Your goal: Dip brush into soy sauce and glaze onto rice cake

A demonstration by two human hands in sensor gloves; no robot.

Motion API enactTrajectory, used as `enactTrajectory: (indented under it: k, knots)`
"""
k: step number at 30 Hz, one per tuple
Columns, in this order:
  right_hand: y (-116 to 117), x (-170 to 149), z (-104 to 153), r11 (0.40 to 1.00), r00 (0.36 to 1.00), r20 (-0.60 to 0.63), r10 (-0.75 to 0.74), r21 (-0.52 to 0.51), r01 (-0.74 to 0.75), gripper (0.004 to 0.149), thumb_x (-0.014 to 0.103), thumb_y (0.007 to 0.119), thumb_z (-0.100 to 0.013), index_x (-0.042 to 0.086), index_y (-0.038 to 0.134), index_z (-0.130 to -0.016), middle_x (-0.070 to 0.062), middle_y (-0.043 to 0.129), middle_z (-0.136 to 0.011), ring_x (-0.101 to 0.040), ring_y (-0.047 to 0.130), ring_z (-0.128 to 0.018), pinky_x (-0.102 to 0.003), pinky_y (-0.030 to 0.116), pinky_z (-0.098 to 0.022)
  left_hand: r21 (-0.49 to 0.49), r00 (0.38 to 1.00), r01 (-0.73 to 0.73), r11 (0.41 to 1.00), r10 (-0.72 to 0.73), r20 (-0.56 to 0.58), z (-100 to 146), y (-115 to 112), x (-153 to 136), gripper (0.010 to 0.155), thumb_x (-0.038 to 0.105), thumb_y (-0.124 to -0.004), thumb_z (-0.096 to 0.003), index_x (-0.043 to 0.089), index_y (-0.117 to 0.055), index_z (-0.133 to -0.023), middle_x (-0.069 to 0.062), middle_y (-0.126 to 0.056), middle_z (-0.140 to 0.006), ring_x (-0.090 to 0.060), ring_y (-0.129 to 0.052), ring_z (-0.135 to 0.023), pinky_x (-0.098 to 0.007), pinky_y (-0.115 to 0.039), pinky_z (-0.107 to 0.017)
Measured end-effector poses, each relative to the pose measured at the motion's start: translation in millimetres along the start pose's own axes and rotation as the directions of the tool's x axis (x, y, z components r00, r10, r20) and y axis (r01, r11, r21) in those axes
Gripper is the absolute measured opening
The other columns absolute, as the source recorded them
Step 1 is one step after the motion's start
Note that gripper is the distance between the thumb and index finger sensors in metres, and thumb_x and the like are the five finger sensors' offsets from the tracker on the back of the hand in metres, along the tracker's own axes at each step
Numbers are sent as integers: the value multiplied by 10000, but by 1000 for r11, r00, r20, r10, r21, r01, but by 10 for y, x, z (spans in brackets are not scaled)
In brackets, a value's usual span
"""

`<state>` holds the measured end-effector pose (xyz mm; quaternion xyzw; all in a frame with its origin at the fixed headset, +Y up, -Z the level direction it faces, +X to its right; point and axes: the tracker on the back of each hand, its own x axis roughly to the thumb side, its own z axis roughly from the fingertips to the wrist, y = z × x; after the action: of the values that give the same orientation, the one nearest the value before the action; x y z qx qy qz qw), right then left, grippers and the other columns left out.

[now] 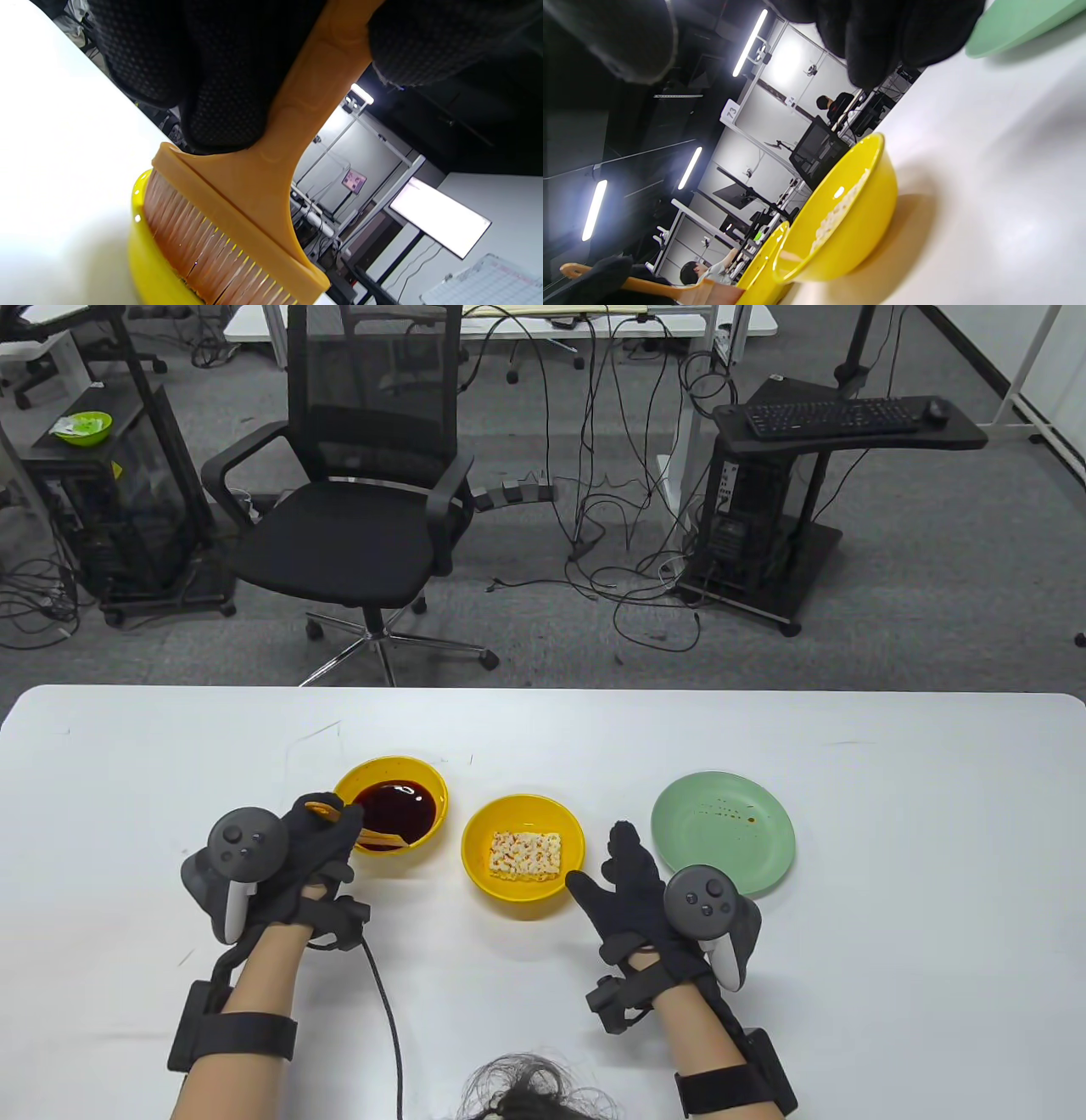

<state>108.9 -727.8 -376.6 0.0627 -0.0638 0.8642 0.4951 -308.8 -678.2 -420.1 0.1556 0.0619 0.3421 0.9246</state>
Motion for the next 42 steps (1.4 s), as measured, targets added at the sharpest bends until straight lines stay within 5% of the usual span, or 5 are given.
enactTrajectory:
  k: [18,22,34,38,42]
  knots:
    - [3,-11,-3,1000,1000,-4,-2,-2,2,913,604,778,-490,42,376,-1087,-268,532,-1103,-485,717,-911,-626,652,-619,52,999,-31,998,32,-3,-12,121,20,524,565,-833,-420,234,-812,-825,-77,-951,-855,-228,-1120,-649,-382,-909,-527]
    - [-8,-12,-4,1000,1000,-5,-3,-10,3,912,604,778,-489,43,378,-1086,-266,533,-1103,-484,717,-912,-626,652,-619,86,988,-147,985,141,66,21,153,199,514,569,-849,-411,255,-820,-817,-66,-953,-859,-212,-1123,-660,-364,-919,-534]
    - [-88,-61,3,999,1000,-12,-14,-29,14,905,603,776,-491,45,384,-1086,-266,535,-1103,-484,717,-912,-626,652,-619,-159,959,-130,979,165,230,339,-957,920,505,550,-876,-401,263,-828,-813,-77,-949,-870,-205,-1130,-682,-350,-936,-542]
    - [-129,-77,-11,999,1000,-15,-19,-38,19,904,605,773,-492,48,382,-1088,-267,525,-1106,-486,710,-915,-629,647,-621,-195,963,-132,972,172,207,381,-1101,876,518,532,-871,-404,240,-815,-828,-92,-931,-883,-224,-1115,-695,-370,-920,-548]
    - [-148,-90,-15,999,1000,-18,-24,-45,23,903,604,773,-494,47,382,-1088,-266,525,-1106,-489,707,-915,-630,646,-620,-217,960,-33,976,91,264,407,-994,846,503,555,-855,-412,250,-823,-811,-79,-949,-862,-219,-1125,-658,-376,-920,-530]
